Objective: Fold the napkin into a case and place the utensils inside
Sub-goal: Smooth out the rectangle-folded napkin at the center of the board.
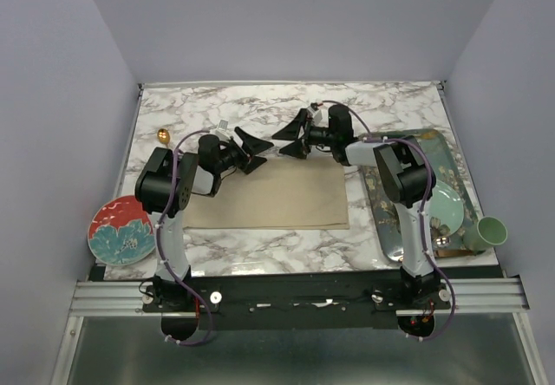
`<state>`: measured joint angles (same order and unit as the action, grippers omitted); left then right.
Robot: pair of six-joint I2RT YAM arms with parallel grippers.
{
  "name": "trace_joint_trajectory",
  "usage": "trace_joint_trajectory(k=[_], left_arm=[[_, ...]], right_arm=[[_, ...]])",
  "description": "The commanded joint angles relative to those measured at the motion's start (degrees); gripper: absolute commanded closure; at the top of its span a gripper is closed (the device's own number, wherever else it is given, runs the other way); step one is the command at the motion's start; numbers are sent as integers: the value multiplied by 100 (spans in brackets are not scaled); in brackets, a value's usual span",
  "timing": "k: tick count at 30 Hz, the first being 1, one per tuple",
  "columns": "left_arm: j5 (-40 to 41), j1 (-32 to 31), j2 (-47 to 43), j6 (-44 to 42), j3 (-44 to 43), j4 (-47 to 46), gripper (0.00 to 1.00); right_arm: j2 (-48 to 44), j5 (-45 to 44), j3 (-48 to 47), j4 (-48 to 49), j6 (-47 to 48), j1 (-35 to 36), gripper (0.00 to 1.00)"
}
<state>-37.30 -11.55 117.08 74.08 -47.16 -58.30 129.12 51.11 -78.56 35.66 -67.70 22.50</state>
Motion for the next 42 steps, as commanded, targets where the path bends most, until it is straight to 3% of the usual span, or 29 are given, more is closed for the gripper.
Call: trace_joint_trajectory(k=[1, 14, 21, 28, 31, 35, 42], left_arm=[[337, 328, 263, -7, 57, 28, 1], [-57, 1365, -35, -605, 453, 794, 1], [-366, 1480, -203, -861, 550, 900, 1], [-954, 964, -308, -264, 488, 48, 1], [-876, 769, -378, -201, 383, 238, 1], [-516, 339, -186, -587, 119, 1022, 1], [-541, 135, 44, -500, -109, 865, 1]], right_arm=[[201, -197, 148, -374, 423, -26, 0], [193, -550, 350, -1465, 1075, -343, 0], [-158, -664, 868, -1623, 1320, -545, 0], [-729, -297, 896, -2230, 2410, -580, 0], [-1072, -146, 825, -2239, 2516, -510, 0], [-1380, -180, 702, -1994, 2324, -326, 0], [-1091, -383, 605, -1510, 1674, -71, 0]])
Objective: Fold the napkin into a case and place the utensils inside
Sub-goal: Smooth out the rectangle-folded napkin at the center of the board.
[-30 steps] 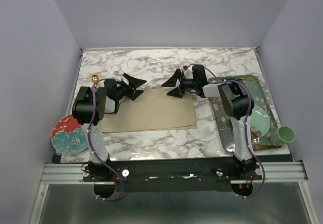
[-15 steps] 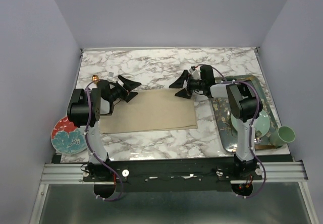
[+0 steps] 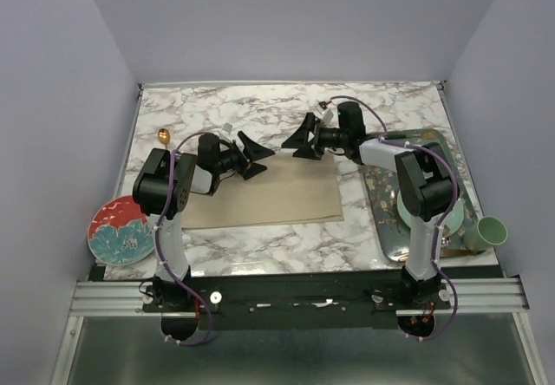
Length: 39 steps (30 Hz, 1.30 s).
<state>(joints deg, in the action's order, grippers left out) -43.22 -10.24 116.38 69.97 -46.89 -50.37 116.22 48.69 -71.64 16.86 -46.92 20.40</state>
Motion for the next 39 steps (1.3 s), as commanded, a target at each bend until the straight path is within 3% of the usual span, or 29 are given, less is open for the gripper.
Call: trace_joint_trajectory(k=[1, 5, 8, 17, 28, 39], left_arm=[[-54, 57, 61, -89, -110, -25, 1], [-230, 452, -378, -80, 22, -79, 1], [-204, 742, -572, -527, -13, 535, 1], [-230, 1296, -546, -916, 110, 995, 1], [-108, 1147, -344, -424, 49, 467, 1], [-54, 1910, 52, -923, -57, 923, 1]], right_arm=[[251, -210, -113, 449, -476, 157, 0], [663, -333, -456, 520, -555, 254, 0], [858, -596, -605, 581, -643, 271, 0], [498, -1923, 26, -384, -108, 254, 0], [172, -1792, -25, -877, 508, 122, 0], [428, -2240, -228, -1633, 561, 104, 0]])
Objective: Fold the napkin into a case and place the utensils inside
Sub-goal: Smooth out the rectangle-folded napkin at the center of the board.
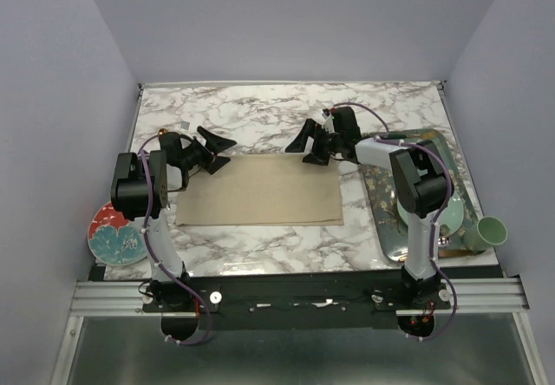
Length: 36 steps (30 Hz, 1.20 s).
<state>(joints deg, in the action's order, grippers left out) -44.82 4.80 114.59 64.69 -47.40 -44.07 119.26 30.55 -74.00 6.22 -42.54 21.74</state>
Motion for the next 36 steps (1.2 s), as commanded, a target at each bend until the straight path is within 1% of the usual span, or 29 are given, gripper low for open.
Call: trace_joint_trajectory(k=[1, 5, 11, 14, 18, 19, 20, 21, 23, 27, 29, 31, 34, 36], left_arm=[[87, 443, 231, -421, -24, 329, 1], [-18, 706, 152, -510, -42, 400, 1], [25, 1145, 46, -615, -225, 706, 1], [-88, 1181, -41, -352, -182, 366, 1], [-325, 1015, -278, -133, -130, 22, 1], [-369, 971, -322, -106, -121, -22, 1], [-396, 936, -410, -70, -60, -92, 1], [-379, 848, -445, -27, -16, -127, 1], [-326, 751, -472, -17, 125, -171, 1], [-221, 566, -314, 9, 266, -259, 1], [-159, 496, -201, 26, 301, -242, 1], [-141, 461, -138, 9, 301, -224, 1], [-80, 408, -59, -79, 319, -172, 1], [-36, 408, -15, -105, 380, -180, 1]], right_arm=[[124, -453, -9, -595, 176, -20, 0], [115, -602, -124, -929, 290, -38, 0], [124, -629, -176, -1105, 326, -99, 0], [159, -463, -220, -1140, 291, -99, 1], [89, -129, -395, -1079, 343, -91, 1], [1, 38, -440, -1009, 352, -91, 1], [-52, 474, -475, -791, 309, -73, 0], [-96, 722, -501, -667, 239, -73, 0], [-227, 1171, -554, -10, 1, 14, 0], [-220, 1357, -844, 405, -113, 313, 0], [-62, 1419, -1037, 511, -429, 471, 0], [263, 1507, -1099, 950, -963, 568, 0], [641, 1428, -1082, 1443, -1474, 604, 0], [773, 1358, -1012, 1627, -1625, 621, 0]])
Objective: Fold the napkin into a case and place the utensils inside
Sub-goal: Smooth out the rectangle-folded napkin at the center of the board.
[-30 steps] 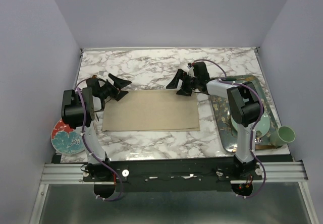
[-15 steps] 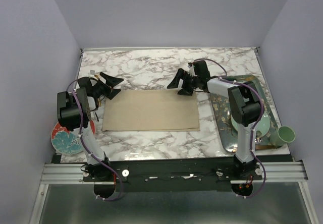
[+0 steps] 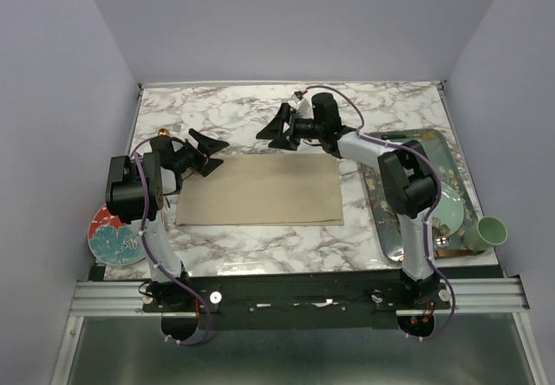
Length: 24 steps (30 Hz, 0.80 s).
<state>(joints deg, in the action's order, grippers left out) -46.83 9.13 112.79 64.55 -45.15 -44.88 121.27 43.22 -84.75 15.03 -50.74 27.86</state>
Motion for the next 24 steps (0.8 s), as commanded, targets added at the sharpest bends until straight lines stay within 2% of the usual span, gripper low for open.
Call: trace_joint_trajectory(k=[1, 9, 16, 24], left_arm=[[157, -25, 173, -92, 173, -108, 1], [218, -16, 243, -268, 173, 120, 1], [209, 45, 270, -417, 138, 366, 1], [192, 151, 296, -470, 102, 498, 1]], right_arm=[[669, 55, 90, 747, -893, 9, 0], [837, -331, 529, 414, -903, -210, 0], [626, -429, 977, -149, -955, -859, 2], [397, -350, 1338, -719, -411, -1493, 4]])
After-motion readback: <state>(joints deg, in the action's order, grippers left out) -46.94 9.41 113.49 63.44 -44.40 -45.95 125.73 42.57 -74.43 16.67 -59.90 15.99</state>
